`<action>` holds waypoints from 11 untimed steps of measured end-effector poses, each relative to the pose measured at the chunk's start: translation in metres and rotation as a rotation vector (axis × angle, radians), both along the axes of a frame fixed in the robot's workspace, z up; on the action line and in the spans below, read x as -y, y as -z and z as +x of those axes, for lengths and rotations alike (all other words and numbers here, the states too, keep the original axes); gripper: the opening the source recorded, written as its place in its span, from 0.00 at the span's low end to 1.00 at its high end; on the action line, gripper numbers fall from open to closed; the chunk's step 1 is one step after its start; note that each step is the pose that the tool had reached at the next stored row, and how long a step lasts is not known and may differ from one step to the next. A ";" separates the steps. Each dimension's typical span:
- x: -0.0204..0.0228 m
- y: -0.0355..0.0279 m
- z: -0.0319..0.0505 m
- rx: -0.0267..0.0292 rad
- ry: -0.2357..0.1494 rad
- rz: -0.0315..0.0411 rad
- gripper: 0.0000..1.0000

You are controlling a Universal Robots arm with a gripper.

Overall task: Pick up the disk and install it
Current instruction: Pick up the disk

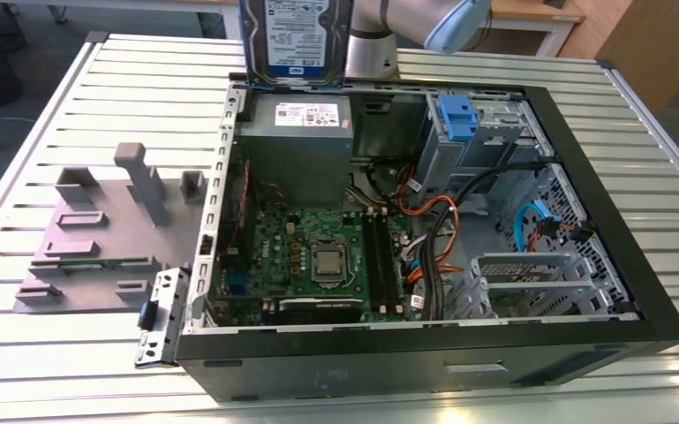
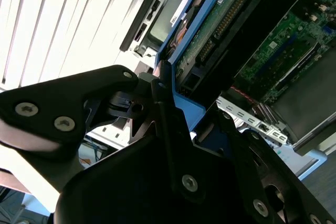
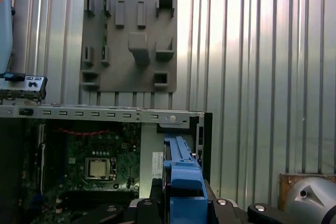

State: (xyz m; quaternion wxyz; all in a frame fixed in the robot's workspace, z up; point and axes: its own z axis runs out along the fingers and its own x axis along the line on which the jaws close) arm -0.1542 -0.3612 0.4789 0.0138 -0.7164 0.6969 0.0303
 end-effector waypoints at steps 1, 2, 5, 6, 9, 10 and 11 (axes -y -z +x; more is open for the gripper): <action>0.0000 0.0000 0.0004 0.0000 0.000 0.0000 0.37; 0.0000 0.0000 0.0007 0.0000 0.000 0.0000 0.37; 0.0000 0.0000 0.0017 0.0000 0.000 0.0000 0.37; 0.0000 0.0000 0.0020 0.0000 0.000 0.0000 0.37; 0.0000 0.0000 0.0030 0.0000 0.000 -0.0001 0.37; 0.0000 0.0000 0.0033 0.0000 0.000 -0.0001 0.37; 0.0000 0.0000 0.0037 0.0000 0.000 -0.0001 0.37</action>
